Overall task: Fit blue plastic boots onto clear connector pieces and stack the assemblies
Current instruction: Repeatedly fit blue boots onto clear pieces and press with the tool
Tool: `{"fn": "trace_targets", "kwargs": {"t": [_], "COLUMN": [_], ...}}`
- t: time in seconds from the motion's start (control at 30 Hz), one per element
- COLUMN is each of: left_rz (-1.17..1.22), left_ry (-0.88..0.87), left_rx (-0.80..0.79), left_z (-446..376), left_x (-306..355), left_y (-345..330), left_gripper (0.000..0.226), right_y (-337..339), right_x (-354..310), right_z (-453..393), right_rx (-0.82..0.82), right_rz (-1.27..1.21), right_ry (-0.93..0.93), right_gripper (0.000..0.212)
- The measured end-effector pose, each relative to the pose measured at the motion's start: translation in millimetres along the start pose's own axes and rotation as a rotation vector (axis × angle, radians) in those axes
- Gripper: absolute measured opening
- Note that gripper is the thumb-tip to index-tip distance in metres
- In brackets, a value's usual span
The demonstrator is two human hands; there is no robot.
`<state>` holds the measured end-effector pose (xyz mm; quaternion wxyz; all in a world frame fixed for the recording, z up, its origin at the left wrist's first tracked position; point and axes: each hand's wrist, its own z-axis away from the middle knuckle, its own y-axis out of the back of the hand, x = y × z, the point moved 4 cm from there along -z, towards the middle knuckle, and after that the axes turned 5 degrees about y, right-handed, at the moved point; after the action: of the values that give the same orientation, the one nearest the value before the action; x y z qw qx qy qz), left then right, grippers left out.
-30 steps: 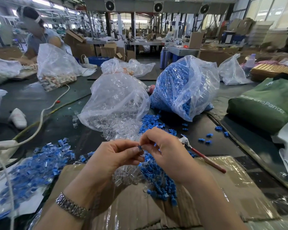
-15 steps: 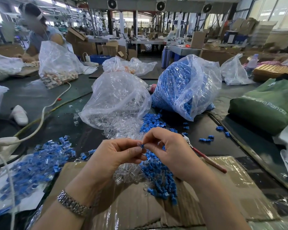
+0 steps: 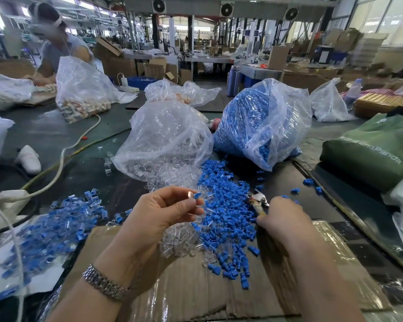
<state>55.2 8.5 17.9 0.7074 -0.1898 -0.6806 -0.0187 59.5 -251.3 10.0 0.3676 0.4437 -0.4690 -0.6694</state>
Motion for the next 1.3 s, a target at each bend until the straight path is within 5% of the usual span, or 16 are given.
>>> {"fn": "trace_targets", "kwargs": {"t": [0.17,0.3,0.4,0.73,1.3], "left_rz": [0.130,0.221,0.273,0.032,-0.142], "left_ry": [0.012,0.037,0.038,-0.037,-0.138], "left_rx": [0.085,0.095,0.089,0.060,0.169], "left_z": [-2.4,-4.8,-6.3,-1.6,-0.6], "left_x": [-0.4,-0.3,0.2,3.3,7.9], "left_y": [6.0,9.5,11.0,-1.3,5.4], "left_gripper": [0.017,0.019,0.017,0.033,0.020], "right_y": [16.9,17.9,5.6,3.6,-5.7], "right_x": [-2.7,-29.9,-52.4,-69.5,-81.9], "right_z": [6.4,34.1,55.8,71.2,66.9], "right_rx": [0.062,-0.357,-0.575,-0.568,-0.425], "right_rz": [-0.323,-0.876,-0.797,-0.731,-0.716], "right_ry": [0.077,0.277,0.412,0.528,0.473], "right_gripper": [0.029,0.029,0.038,0.041,0.053]}}
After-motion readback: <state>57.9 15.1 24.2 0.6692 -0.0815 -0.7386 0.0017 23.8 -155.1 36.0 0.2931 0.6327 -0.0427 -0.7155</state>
